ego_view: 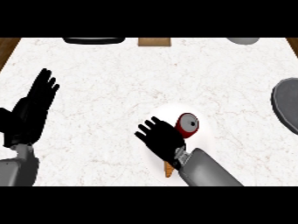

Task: Pick the croissant from the plate and place it in the pan

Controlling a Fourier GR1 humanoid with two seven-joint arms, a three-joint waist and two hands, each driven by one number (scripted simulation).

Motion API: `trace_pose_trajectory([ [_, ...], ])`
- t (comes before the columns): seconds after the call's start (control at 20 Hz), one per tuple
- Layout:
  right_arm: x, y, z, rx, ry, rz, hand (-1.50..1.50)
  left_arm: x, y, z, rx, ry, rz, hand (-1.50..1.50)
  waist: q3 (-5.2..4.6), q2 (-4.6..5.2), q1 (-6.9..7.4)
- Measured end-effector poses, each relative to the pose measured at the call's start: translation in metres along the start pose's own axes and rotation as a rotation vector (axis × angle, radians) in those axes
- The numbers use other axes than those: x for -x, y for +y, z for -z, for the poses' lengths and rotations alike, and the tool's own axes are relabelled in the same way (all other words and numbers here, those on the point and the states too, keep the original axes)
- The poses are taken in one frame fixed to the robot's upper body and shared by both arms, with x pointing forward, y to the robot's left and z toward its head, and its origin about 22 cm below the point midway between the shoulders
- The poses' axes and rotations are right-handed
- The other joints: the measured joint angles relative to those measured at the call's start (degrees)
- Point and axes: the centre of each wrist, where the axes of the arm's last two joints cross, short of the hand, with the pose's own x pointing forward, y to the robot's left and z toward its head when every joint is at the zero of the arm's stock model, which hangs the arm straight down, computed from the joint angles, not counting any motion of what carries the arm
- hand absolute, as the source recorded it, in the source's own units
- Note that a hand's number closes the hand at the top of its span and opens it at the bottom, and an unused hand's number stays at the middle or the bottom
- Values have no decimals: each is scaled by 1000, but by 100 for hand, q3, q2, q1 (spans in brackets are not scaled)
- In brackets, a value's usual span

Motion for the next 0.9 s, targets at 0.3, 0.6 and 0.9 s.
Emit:
trace_pose_trajectory([
  [0.3,7,6,15,3,-51,-16,150,-3,-6,0,4,3,4,0,-3,-22,13],
  [0.6,7,8,18,49,-96,-20,150,-1,3,2,6,-6,1,0,-12,-47,1],
  [0.9,11,9,21,88,-132,17,150,4,4,0,11,-1,5,0,-21,-62,7],
])
